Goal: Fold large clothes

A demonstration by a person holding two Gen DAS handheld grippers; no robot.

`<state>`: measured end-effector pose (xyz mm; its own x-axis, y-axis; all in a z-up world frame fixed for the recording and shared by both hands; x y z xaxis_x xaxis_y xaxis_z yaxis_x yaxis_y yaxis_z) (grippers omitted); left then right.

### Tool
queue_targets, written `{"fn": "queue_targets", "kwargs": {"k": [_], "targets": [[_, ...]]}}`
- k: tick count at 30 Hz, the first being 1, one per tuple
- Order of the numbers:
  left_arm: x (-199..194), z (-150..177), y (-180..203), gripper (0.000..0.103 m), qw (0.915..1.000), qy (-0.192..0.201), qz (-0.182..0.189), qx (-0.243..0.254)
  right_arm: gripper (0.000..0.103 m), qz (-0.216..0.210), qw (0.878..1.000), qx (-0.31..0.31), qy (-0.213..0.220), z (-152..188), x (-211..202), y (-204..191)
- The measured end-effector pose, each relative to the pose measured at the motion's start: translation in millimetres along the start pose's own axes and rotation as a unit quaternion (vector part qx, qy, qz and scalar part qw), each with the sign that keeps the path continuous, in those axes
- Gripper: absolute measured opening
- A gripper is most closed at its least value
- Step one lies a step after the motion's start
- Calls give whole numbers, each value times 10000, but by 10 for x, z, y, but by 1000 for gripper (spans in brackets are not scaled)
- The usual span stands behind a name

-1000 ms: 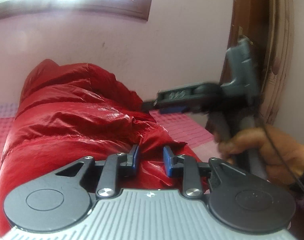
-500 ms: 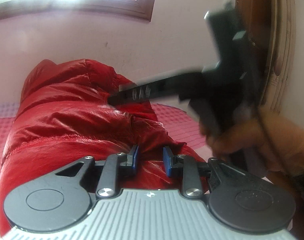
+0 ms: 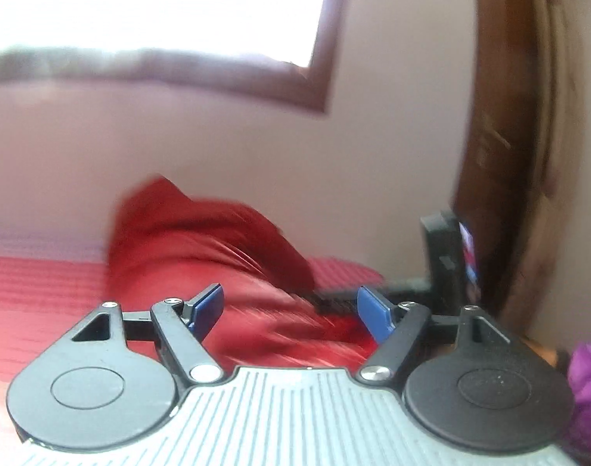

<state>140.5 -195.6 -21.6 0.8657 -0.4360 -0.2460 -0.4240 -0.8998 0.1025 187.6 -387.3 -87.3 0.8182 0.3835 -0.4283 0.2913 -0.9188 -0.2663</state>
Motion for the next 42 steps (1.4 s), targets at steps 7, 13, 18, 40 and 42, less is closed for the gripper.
{"fn": "queue_targets", "kwargs": {"k": [7, 13, 18, 40, 42], "targets": [[349, 181, -522, 47, 9961, -727, -387, -308, 47, 38, 9998, 115, 179, 57, -33, 25], [368, 254, -420, 55, 9963, -525, -650, 198, 48, 127, 9993, 120, 331, -15, -149, -9], [404, 264, -369, 57, 9963, -537, -650, 161, 48, 113, 9979, -121, 621, 8, -512, -194], [173, 614, 492, 15, 9939, -544, 440, 855, 45, -99, 9964, 505, 679, 232, -670, -70], [206, 638, 537, 15, 9930, -573, 476, 919, 45, -17, 9970, 156, 761, -47, -672, -127]]}}
Point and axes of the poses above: each gripper's, at about its wrist camera, not at the fingertips, and x roughly the way its jaws point, y to its right, z to its underside, the point moved 8 cm from there along x, roughly the way its jaws point, and after that the axes turned 11 degrees about -z, right-handed, at the moved point
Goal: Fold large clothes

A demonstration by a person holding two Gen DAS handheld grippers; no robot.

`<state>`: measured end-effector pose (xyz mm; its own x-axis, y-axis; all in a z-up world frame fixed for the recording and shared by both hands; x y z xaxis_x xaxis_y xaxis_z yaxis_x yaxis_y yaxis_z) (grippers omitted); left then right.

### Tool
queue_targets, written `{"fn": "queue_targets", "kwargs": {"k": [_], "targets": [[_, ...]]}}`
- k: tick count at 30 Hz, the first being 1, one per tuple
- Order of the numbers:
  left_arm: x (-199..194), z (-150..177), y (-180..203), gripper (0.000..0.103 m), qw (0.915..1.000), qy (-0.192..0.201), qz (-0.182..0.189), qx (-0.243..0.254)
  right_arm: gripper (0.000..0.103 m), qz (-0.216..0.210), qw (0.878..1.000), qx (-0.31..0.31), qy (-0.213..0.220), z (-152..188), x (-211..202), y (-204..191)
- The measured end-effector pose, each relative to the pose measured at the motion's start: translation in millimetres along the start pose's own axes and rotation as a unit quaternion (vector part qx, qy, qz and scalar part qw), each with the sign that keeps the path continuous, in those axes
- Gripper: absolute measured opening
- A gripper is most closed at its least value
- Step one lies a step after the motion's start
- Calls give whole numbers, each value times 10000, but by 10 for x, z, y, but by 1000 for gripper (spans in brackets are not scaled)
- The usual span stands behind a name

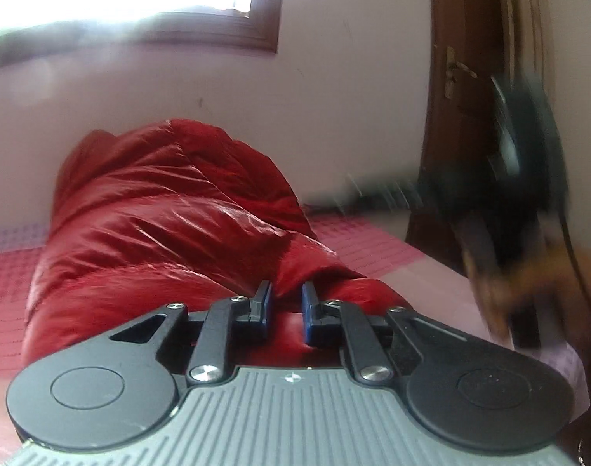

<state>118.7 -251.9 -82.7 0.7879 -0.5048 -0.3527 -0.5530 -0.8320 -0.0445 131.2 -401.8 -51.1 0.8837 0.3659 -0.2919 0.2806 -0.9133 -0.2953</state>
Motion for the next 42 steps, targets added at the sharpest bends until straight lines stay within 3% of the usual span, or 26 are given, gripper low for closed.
{"fn": "queue_targets", "kwargs": {"k": [4, 7, 14, 23, 34, 39, 42], "targets": [[57, 20, -14, 15, 10000, -53, 42, -34, 35, -182, 9957, -901, -93, -578, 396, -323], [109, 20, -27, 14, 9999, -63, 47, -63, 30, -341, 9893, -1367, -366, -768, 796, -531], [113, 67, -43, 14, 9997, -66, 105, -202, 27, -125, 9789, -1576, -1297, -530, 1383, -375], [117, 67, -72, 16, 9994, -143, 174, -278, 25, -186, 9766, -1294, -1705, -229, 1522, -225], [231, 87, -88, 16, 9989, -307, 233, -267, 25, -403, 9879, -457, -1424, -161, 1550, -74], [246, 107, -77, 16, 9992, -315, 181, -187, 27, -610, 9949, -14, -808, -313, 1006, -53], [250, 93, -72, 16, 9993, -305, 161, -167, 27, -705, 9945, 243, -740, -233, 603, -38]]}}
Point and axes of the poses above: each gripper's, at about its wrist camera, not at the fingertips, and x roughly the way its jaws point, y to its right, z to its underside, the point moved 8 cm from there along x, roughly the way its jaws point, and after that the axes turned 11 degrees about -z, right-handed, at the moved point
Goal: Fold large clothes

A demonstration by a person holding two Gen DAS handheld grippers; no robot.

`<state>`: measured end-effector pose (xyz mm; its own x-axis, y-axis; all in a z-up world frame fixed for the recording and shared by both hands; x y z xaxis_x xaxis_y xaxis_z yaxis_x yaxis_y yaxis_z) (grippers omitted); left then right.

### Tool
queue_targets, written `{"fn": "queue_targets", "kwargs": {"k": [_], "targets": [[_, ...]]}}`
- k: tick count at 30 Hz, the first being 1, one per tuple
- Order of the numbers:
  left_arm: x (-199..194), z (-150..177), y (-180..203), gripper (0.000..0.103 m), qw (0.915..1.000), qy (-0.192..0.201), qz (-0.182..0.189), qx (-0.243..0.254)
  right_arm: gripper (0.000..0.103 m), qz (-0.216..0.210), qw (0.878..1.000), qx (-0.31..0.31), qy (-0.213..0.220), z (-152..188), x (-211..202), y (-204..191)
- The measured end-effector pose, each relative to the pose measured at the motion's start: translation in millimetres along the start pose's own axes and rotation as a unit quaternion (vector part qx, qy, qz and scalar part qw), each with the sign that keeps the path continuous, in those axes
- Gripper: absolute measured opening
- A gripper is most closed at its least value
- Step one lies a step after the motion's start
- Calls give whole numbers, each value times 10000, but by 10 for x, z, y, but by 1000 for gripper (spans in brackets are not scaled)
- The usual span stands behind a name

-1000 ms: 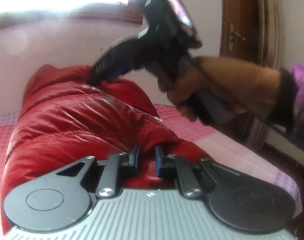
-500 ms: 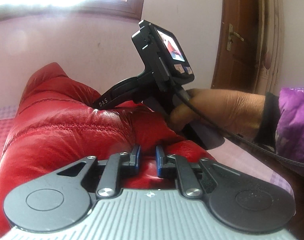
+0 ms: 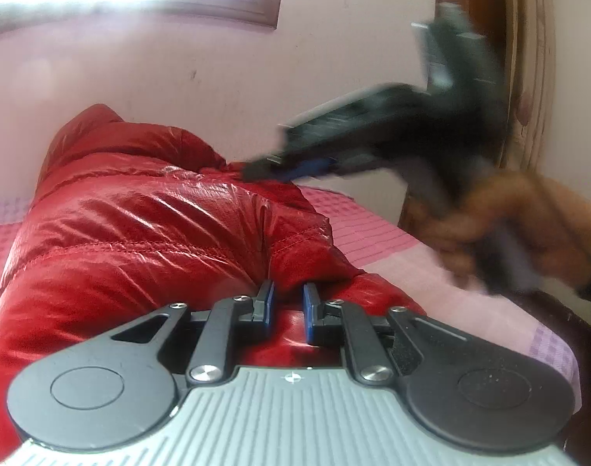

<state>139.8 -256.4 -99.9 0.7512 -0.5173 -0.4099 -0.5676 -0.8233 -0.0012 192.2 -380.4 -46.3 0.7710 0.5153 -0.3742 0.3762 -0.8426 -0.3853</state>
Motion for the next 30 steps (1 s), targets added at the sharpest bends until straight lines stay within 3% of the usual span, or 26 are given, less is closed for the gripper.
{"fn": "queue_targets", "kwargs": {"k": [3, 5, 8, 11, 13, 14, 16, 18, 21, 24, 27, 29, 30], "targets": [[-7, -5, 5, 16, 10000, 28, -52, 31, 35, -30, 9997, 221, -33, 259, -257, -12], [-26, 4, 33, 16, 9999, 13, -96, 34, 51, -92, 9984, 551, 3, 431, -346, 11], [-47, 18, 64, 17, 9999, -8, -132, 81, 58, -314, 9935, 1087, 106, 617, -375, 83], [-37, -12, 66, 17, 9999, -46, -117, 101, 65, -437, 9860, 1592, 245, 680, -394, 158], [-33, -26, 50, 17, 9999, -80, -106, 24, 67, -575, 9825, 1660, 625, 595, -495, 87], [-29, -32, 49, 18, 9999, -83, -113, 24, 78, -547, 9834, 1584, 697, 536, -517, 30], [-19, -32, 60, 18, 9999, -68, -143, 53, 89, -424, 9873, 1419, 571, 480, -451, -65], [-18, -37, 68, 18, 9998, -52, -163, 49, 88, -146, 9923, 1211, 211, 511, -305, -105], [-28, -28, 66, 19, 9998, -53, -174, 77, 88, 105, 9906, 1357, -161, 668, -83, -1], [-134, -36, 3, 30, 9998, -168, -53, -9, 91, 14, 9845, 1749, -145, 855, 26, 119], [-305, -103, -108, 57, 9994, -272, 53, -204, 98, -57, 9790, 2037, -9, 989, 58, 204], [-447, -200, -201, 88, 9996, -204, -16, -211, 103, -157, 9727, 2315, 54, 1060, 109, 274], [-508, -250, -255, 95, 9996, -150, -144, -179, 103, -171, 9717, 2353, 74, 1075, 128, 295]]}}
Point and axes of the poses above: each gripper's, at about its wrist camera, not at the fingertips, and x roughly the way its jaws point, y to its right, z to its underside, the point moved 8 cm from there along x, roughly the way its jaws point, and after that the axes turned 11 degrees about -z, right-handed, at the moved point
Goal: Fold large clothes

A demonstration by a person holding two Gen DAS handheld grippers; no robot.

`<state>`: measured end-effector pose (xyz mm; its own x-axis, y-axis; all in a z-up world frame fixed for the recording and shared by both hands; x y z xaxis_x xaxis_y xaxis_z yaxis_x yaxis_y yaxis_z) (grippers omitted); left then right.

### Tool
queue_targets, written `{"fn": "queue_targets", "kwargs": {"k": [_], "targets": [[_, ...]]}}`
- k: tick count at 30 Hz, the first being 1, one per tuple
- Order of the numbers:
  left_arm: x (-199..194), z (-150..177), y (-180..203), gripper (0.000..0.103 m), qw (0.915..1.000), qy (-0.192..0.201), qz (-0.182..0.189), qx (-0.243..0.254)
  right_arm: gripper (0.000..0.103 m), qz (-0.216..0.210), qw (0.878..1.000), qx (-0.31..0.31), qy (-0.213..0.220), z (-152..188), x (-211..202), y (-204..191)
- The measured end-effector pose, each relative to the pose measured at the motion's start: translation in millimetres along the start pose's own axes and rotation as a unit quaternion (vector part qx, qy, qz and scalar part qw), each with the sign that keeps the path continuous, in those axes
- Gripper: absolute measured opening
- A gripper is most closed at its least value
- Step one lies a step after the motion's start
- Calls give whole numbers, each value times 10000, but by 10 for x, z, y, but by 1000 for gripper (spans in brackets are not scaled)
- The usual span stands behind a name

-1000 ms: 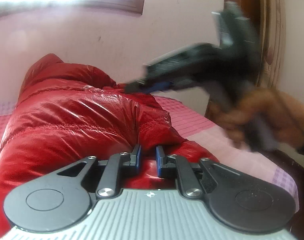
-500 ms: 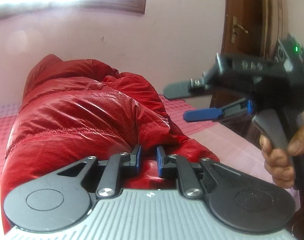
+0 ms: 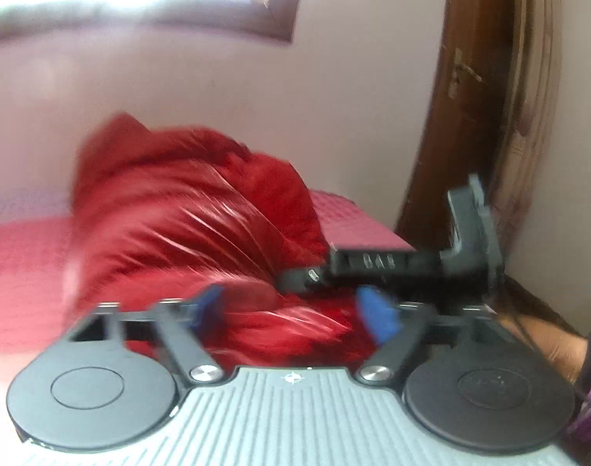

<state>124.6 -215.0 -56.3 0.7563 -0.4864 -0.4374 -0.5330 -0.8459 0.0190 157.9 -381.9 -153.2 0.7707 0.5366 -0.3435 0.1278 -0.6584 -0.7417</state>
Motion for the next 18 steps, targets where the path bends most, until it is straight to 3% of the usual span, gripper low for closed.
{"fn": "queue_targets", "kwargs": {"k": [1, 6, 12, 18], "targets": [[-60, -57, -62, 103, 9999, 44, -161, 5, 103, -32, 10000, 27, 8, 9, 16, 6], [-226, -286, -381, 103, 9984, 137, -557, 2, 103, -127, 9997, 204, 26, 41, 46, 20], [-41, -248, -696, 103, 9957, -132, -920, 48, 103, -205, 9995, 220, 6, 60, 65, 3], [241, -135, -928, 103, 9938, -383, -1031, 178, 103, -324, 9993, 182, -10, 43, 125, 53]]}}
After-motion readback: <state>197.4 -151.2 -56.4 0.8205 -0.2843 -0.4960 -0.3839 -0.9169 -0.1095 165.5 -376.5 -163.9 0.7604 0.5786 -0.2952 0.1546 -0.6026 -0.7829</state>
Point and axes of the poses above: each gripper's, at about its wrist camera, not at the fingertips, and x roughly the way its jaws point, y to its right, z to its underside, the point moved 8 cm from there along x, roughly the way its jaws point, and after that the axes turned 11 degrees about -z, right-handed, at the moved point
